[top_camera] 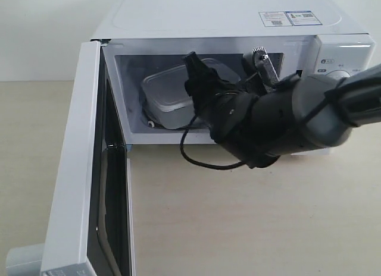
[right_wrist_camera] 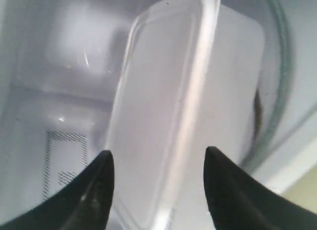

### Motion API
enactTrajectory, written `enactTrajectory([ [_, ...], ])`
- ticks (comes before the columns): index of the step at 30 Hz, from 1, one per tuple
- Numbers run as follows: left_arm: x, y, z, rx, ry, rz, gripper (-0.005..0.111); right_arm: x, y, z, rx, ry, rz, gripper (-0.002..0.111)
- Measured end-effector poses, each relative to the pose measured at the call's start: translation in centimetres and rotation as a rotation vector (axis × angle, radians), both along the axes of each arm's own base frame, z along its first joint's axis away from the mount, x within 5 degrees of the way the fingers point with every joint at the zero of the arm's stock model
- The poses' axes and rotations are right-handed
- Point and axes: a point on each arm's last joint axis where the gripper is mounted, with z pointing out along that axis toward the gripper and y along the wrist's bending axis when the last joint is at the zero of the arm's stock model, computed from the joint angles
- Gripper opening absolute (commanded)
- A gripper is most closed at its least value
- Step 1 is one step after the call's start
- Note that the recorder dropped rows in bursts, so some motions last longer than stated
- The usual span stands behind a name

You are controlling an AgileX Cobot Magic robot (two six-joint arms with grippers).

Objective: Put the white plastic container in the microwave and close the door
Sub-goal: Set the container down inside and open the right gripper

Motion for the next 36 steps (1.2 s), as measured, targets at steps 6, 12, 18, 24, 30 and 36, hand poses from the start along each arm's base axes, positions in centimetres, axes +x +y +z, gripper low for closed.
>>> enactTrajectory([
  [6, 0.0, 0.0, 0.0, 0.0, 0.0, 0.0, 0.004, -2.6, -0.9, 0.1, -0.237, 0.053, 0.226, 0.052],
  [12, 0.0, 0.0, 0.0, 0.0, 0.0, 0.0, 0.004, -3.9, 0.1, -0.7, -0.555, 0.079, 0.589, 0.001],
  [18, 0.0, 0.0, 0.0, 0.0, 0.0, 0.0, 0.004, -3.7, 0.1, -0.6, -0.778, -0.017, 0.681, 0.0],
  [24, 0.0, 0.0, 0.0, 0.0, 0.0, 0.0, 0.004, -2.9, 0.7, -2.3, -0.925, -0.067, 0.745, 0.0],
  [30, 0.0, 0.0, 0.0, 0.0, 0.0, 0.0, 0.004, -1.9, 0.7, -3.4, -1.024, -0.167, 0.68, 0.0],
  [36, 0.0, 0.0, 0.0, 0.0, 0.0, 0.0, 0.004, -0.5, 2.1, -3.5, -1.014, -0.232, 0.686, 0.0],
])
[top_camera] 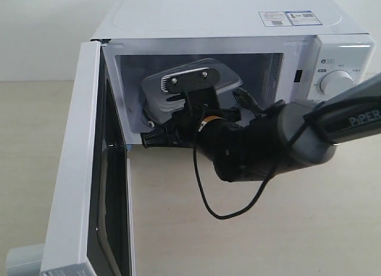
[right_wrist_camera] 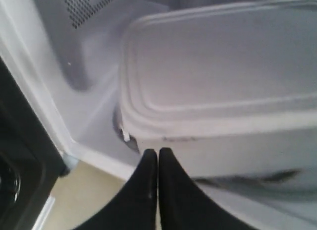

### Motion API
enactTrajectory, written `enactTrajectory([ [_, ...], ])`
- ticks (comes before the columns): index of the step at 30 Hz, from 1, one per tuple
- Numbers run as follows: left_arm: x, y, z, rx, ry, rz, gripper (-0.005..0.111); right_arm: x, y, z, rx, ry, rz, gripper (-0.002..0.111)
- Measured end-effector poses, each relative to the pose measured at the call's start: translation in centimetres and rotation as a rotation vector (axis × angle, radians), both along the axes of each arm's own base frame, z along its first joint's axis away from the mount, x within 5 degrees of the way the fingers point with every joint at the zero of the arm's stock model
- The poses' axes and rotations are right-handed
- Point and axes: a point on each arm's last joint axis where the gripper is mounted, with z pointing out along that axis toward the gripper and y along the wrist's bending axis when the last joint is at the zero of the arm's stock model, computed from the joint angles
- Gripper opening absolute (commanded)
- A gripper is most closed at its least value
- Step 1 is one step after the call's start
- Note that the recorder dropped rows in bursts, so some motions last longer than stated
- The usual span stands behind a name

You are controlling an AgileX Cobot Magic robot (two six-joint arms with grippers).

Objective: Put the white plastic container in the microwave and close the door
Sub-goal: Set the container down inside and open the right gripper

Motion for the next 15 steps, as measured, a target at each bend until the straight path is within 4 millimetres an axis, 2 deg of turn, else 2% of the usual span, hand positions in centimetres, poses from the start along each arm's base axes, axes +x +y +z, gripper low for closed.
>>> enactTrajectory([
  [9, 0.0, 0.0, 0.0, 0.0, 0.0, 0.0, 0.004, 2.8, 2.3, 0.0, 0.029, -0.043, 0.017, 0.0],
  [15, 0.0, 0.0, 0.0, 0.0, 0.0, 0.0, 0.004, 4.1, 1.5, 0.0, 0.025, 0.007, 0.006, 0.0],
])
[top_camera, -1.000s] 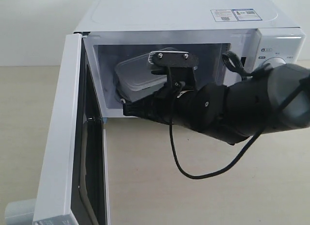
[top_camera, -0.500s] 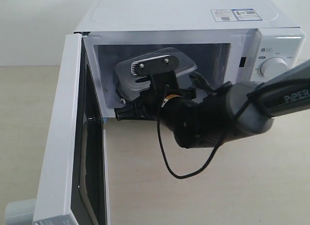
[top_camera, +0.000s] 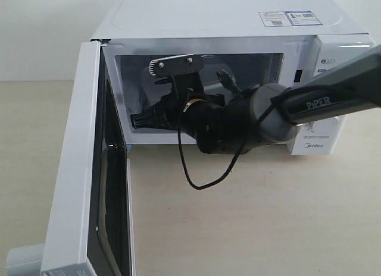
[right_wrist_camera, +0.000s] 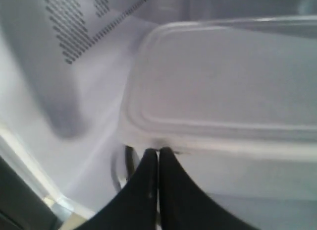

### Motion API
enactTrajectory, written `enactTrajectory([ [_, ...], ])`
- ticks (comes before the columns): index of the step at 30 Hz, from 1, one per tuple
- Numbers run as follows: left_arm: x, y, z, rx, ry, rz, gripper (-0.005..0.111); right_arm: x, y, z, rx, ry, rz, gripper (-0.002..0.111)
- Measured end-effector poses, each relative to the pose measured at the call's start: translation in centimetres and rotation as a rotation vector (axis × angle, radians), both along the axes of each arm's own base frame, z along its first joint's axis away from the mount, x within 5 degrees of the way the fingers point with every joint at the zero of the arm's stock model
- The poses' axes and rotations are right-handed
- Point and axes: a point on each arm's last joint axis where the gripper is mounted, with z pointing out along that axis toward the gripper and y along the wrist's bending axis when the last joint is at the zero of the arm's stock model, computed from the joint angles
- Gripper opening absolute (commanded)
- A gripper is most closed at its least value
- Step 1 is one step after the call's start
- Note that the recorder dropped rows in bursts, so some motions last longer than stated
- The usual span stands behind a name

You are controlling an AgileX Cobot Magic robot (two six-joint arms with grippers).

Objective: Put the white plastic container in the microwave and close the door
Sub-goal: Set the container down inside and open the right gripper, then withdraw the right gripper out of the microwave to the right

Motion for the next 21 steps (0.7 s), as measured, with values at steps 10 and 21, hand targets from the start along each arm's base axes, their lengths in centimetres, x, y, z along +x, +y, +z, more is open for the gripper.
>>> enactTrajectory([
  [10, 0.0, 0.0, 0.0, 0.0, 0.0, 0.0, 0.004, -2.1, -0.5, 3.7, -0.019, 0.043, 0.08, 0.0],
  [21, 0.0, 0.0, 0.0, 0.0, 0.0, 0.0, 0.004, -15.9, -10.5, 5.9, -0.038, 0.081, 0.074, 0.0],
])
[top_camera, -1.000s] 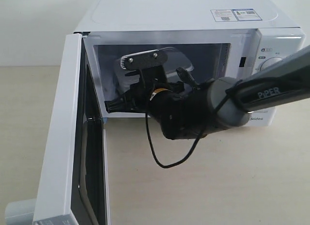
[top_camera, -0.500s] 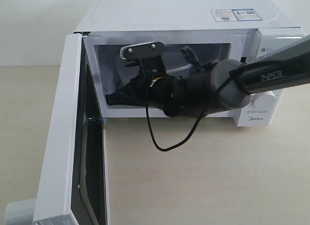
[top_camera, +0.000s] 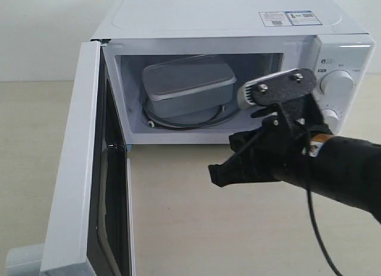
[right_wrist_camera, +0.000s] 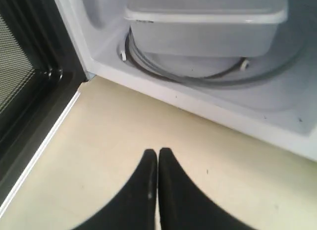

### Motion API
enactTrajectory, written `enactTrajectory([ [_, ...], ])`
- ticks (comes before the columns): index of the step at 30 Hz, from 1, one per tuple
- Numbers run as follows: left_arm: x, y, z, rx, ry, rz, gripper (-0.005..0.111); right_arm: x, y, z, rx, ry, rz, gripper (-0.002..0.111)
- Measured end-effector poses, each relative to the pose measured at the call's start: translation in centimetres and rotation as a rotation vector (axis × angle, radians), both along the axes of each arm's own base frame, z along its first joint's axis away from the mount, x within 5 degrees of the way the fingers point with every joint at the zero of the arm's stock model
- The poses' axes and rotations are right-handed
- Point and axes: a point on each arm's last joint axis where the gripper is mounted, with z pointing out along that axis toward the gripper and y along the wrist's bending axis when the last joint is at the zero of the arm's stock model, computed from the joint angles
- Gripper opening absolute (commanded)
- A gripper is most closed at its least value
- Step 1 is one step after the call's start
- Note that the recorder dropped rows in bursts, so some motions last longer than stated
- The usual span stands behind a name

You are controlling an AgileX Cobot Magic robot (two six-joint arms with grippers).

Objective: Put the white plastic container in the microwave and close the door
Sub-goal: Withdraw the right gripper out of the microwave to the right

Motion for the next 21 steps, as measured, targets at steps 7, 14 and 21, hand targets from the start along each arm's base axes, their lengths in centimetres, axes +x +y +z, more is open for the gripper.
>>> enactTrajectory([
  [7, 0.0, 0.0, 0.0, 0.0, 0.0, 0.0, 0.004, -2.7, -1.6, 2.9, 0.071, -0.052, 0.032, 0.0],
  [14, 0.0, 0.0, 0.0, 0.0, 0.0, 0.0, 0.004, -3.1, -1.8, 3.6, 0.089, -0.073, 0.036, 0.0],
  [21, 0.0, 0.0, 0.0, 0.0, 0.0, 0.0, 0.004, -4.5, -4.3, 6.6, 0.135, -0.155, 0.006, 0.0],
])
